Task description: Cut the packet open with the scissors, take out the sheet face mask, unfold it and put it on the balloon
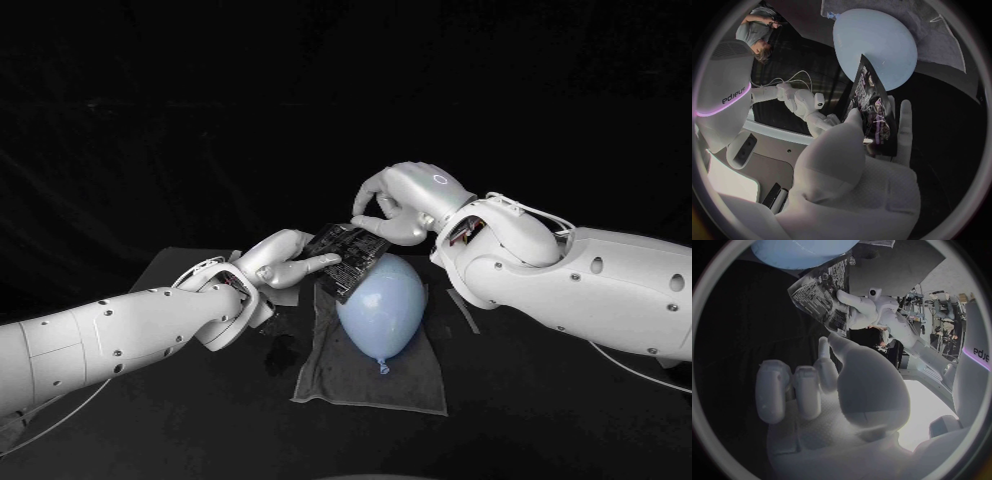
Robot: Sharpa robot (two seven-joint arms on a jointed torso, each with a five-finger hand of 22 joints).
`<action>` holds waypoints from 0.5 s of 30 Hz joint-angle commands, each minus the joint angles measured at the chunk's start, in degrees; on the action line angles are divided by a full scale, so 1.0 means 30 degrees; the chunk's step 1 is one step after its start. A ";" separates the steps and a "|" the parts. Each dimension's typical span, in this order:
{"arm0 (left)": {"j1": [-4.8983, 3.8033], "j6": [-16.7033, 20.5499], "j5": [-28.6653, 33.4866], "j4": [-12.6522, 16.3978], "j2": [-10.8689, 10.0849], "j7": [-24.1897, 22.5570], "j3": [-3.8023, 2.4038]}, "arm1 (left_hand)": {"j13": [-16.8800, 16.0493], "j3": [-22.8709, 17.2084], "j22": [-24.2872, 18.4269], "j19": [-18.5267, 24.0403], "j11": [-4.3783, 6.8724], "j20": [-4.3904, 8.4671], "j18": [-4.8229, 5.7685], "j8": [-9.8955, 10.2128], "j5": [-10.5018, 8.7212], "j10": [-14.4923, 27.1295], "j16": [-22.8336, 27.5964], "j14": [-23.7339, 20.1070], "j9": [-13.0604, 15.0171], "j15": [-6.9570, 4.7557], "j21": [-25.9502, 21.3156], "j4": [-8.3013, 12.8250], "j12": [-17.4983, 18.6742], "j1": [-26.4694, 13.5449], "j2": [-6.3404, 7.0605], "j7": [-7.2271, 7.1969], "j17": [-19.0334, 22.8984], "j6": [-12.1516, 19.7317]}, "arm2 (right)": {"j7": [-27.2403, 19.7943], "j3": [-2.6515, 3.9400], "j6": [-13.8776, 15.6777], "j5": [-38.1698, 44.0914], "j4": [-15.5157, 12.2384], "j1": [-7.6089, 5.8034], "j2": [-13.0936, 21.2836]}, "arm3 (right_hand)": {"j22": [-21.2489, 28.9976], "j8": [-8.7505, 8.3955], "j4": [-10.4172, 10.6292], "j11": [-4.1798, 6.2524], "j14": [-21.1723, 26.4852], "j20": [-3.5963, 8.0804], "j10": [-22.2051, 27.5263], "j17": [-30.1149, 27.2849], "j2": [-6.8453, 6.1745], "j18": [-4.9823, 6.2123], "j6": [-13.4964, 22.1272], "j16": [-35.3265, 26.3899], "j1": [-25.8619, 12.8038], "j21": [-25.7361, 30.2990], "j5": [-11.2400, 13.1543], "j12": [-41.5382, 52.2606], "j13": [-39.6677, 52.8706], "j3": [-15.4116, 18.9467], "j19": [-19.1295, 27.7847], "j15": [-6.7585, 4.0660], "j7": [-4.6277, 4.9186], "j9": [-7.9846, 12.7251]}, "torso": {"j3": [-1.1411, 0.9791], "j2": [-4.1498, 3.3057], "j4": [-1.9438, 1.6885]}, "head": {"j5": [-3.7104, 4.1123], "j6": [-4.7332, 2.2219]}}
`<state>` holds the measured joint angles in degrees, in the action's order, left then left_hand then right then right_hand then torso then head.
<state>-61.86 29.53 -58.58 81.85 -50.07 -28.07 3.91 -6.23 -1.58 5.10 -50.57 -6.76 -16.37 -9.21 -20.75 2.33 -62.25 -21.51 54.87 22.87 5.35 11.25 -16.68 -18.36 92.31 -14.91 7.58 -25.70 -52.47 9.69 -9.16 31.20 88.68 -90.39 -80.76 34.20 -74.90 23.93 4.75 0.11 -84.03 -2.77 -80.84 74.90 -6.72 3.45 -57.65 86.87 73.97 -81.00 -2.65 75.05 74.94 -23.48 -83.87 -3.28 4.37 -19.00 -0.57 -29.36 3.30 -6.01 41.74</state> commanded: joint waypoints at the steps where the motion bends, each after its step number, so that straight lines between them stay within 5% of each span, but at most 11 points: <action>1: -0.0024 0.0066 0.0056 0.0062 0.0036 -0.0278 -0.0022 | 0.0031 -0.0095 -0.0016 0.0104 0.0033 -0.0051 -0.0298 -0.0113 0.0132 0.0019 -0.0015 -0.0069 0.0016 -0.0020 -0.0085 -0.0016 0.0051 0.0048 -0.0554 0.0000 -0.0015 -0.0079 | 0.0116 0.0006 -0.0419 0.0396 0.0028 0.0014 -0.0023 | -0.2763 0.0107 0.0019 -0.0105 -0.1633 0.0069 -0.0052 0.3410 -0.0194 -0.0311 0.0051 0.0111 -0.0015 -0.0030 -0.0041 0.0050 0.0310 0.0069 -0.0434 -0.0100 0.0100 0.0022 | 0.0010 0.0001 -0.0007 | 0.0007 -0.0009; 15: -0.0023 -0.0023 0.0056 0.0101 0.0008 -0.0286 -0.0022 | 0.0036 -0.0111 -0.0026 0.0101 0.0046 -0.0051 -0.0298 -0.0116 0.0132 0.0011 -0.0015 -0.0067 0.0043 -0.0029 -0.0093 -0.0008 0.0054 0.0065 -0.0535 0.0009 -0.0028 -0.0079 | 0.0140 -0.0023 -0.0653 0.0396 0.0281 0.0115 -0.0229 | -0.2691 0.0080 0.0075 -0.0135 -0.1622 0.0060 0.0006 0.3365 -0.0287 -0.0283 0.0100 0.0084 -0.0106 0.0074 -0.0041 -0.0042 0.0241 0.0116 -0.0375 -0.0083 0.0139 0.0043 | 0.0013 -0.0008 -0.0025 | -0.0002 0.0026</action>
<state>-61.83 29.49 -58.58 81.89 -50.13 -28.07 3.94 -6.17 -1.58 5.11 -50.57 -6.76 -16.37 -9.21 -20.91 2.53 -62.25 -21.51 54.87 22.96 5.35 11.25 -16.68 -18.36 92.44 -14.90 7.58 -25.69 -52.47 9.81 -9.21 30.23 88.92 -89.58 -80.49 33.56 -74.95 23.93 4.91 0.11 -84.02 -2.70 -80.84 74.95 -6.94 3.45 -57.45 87.03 73.74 -80.99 -2.65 75.05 74.95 -23.31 -83.76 -3.27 4.56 -18.92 -0.51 -29.36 3.24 -5.95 41.80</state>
